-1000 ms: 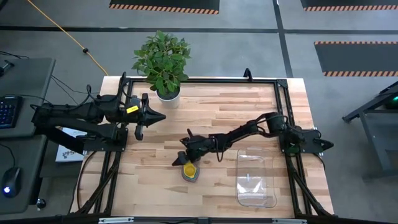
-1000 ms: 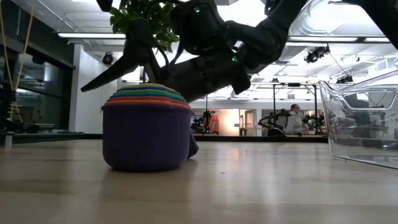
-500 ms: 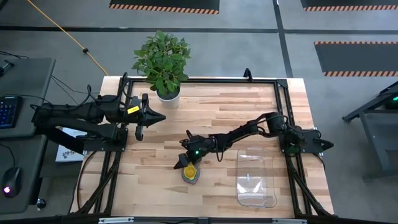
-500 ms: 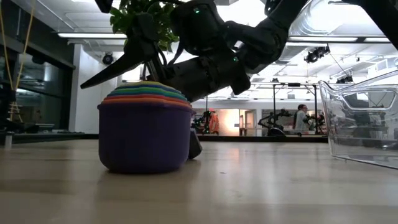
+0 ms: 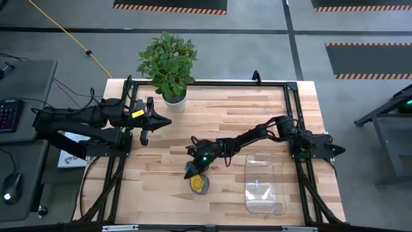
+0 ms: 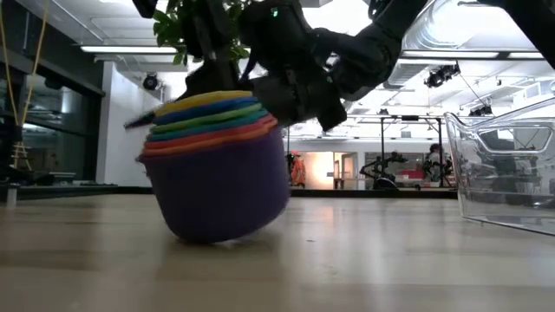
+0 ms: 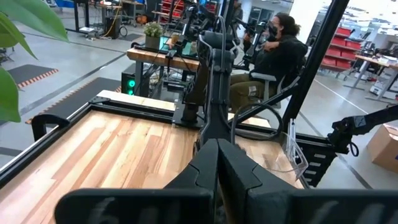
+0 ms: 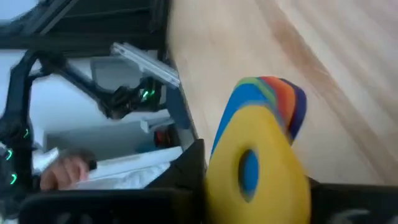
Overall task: Nest measuring cups in basket
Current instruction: Put the stacked measuring cups into the transparent bin
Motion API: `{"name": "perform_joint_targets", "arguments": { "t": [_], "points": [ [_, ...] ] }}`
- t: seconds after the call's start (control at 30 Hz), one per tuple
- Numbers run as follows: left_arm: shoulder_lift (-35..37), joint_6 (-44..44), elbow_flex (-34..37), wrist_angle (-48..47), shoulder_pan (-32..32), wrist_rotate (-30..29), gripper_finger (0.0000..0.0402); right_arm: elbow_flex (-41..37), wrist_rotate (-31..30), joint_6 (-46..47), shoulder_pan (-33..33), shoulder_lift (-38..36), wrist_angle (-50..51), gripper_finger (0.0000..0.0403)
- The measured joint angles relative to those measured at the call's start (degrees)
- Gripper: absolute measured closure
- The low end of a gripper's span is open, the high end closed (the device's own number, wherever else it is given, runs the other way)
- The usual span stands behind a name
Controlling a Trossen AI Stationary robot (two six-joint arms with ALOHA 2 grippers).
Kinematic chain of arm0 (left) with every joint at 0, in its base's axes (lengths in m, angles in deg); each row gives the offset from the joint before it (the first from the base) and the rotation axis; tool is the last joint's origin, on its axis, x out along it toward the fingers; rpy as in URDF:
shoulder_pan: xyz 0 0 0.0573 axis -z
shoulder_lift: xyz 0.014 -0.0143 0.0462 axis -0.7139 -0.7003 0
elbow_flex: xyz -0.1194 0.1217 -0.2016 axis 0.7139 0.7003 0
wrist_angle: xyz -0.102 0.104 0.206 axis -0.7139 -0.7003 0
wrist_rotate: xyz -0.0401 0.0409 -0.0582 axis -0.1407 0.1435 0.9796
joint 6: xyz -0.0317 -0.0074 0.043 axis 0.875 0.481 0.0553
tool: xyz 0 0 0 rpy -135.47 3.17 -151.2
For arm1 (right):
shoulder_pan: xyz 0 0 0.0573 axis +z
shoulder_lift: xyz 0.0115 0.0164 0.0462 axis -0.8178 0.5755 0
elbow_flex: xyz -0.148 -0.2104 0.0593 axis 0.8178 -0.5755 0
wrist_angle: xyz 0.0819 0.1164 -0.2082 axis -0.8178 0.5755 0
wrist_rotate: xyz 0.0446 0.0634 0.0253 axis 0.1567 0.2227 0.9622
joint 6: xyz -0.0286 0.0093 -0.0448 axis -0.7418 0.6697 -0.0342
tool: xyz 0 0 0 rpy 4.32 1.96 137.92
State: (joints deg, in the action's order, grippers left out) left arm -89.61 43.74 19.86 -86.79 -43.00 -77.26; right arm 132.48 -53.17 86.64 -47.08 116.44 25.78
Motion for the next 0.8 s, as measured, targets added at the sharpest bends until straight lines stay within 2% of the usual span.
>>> {"name": "perform_joint_targets", "arguments": {
  "t": [0.03,0.23,0.33,0.43,0.5,0.57,0.67,0.8],
  "points": [
    [0.01,0.02,0.0,0.0,0.0,0.0,0.0401,0.1,0.8,-0.94,-0.15,-0.21,-0.19,0.0343],
    [0.01,0.04,0.0,0.02,0.0,0.0,0.0401,-0.09,4.56,-1.58,-2.06,-0.63,-0.66,0.0342],
    [-0.01,0.02,0.0,0.07,0.0,0.0,0.0401,-0.29,7.47,-4.52,-3.72,-2.96,0.55,0.0342],
    [-0.01,0.04,0.0,0.09,0.0,0.0,0.0401,-0.29,12.53,-10.12,-5.35,-8.39,4.82,0.0342],
    [-0.01,0.03,0.0,0.12,0.0,0.0,0.0401,-0.05,14.34,-16.04,-6.18,-13.31,11.76,0.0342],
    [0.01,0.04,0.0,0.07,0.0,0.0,0.0401,-0.07,14.3,-23.5,-6.41,-18.6,22.8,0.0342],
    [0.01,0.02,0.0,0.15,0.0,0.0,0.0401,-0.12,9.93,-31.81,-5.84,-27.04,40.33,0.0342],
    [0.01,0.02,0.0,0.09,0.0,0.0,0.0401,-0.1,1.88,-34.8,-3.9,-36.36,58.87,0.0342]
  ]
}}
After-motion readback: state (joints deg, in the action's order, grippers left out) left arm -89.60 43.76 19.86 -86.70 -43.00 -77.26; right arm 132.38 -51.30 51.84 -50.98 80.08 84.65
